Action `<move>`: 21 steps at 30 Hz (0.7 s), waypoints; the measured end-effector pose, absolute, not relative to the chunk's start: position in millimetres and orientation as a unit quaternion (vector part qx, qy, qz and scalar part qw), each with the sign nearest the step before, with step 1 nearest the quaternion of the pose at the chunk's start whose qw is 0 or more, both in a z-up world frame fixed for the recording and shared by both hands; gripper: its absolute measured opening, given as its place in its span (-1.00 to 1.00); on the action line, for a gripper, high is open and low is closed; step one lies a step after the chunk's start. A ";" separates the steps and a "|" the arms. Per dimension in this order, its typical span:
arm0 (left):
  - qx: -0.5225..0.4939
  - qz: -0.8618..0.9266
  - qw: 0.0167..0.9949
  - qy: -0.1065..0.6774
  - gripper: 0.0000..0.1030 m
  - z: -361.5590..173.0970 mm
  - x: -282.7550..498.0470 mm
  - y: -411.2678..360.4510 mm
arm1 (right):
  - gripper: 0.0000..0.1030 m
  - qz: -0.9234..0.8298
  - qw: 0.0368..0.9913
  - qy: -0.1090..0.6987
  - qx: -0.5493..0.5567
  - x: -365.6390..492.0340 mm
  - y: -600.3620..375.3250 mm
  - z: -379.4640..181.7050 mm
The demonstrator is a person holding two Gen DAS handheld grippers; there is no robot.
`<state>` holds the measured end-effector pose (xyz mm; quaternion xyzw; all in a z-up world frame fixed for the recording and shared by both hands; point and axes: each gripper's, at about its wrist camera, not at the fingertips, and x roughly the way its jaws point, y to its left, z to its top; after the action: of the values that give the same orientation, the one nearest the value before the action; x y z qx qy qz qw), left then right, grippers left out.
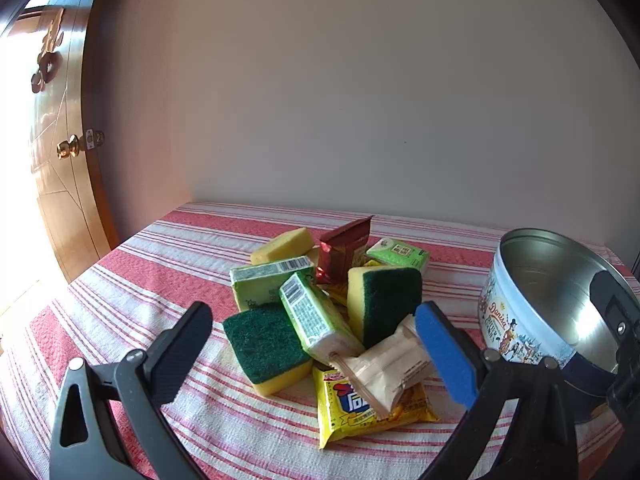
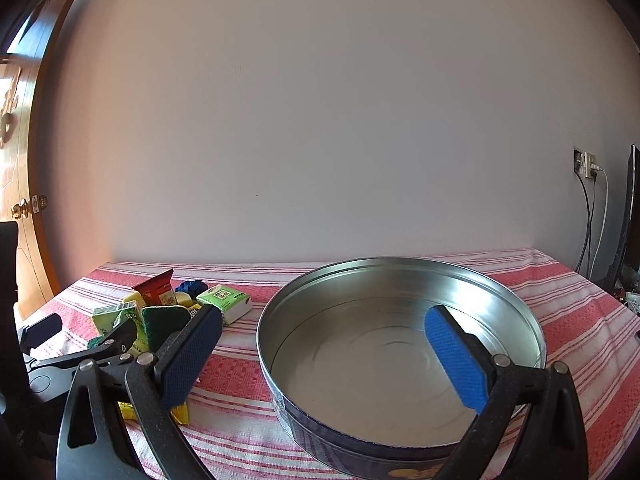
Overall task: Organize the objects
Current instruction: 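Grasp the beige pastry packet with the right tool while the left tool grasps the yellow cracker packet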
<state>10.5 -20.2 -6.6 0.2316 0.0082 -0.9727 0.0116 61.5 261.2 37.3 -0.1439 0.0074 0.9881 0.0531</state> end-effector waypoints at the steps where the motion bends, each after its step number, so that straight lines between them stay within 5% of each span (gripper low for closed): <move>1: 0.233 -0.972 0.014 0.005 0.99 -7.0 12.9 -22.4 | 0.99 0.988 0.047 0.004 -0.147 59.4 258.7 36.9; 21: 0.301 -0.952 0.047 -0.025 0.99 -20.2 40.7 -91.4 | 0.99 0.945 -0.121 -0.078 -0.293 -4.1 160.2 6.0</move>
<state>40.7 -91.4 -20.2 0.3007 -0.0246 -0.9522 0.0475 -4.1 160.2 6.0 -0.2933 -0.0775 0.9451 -0.1212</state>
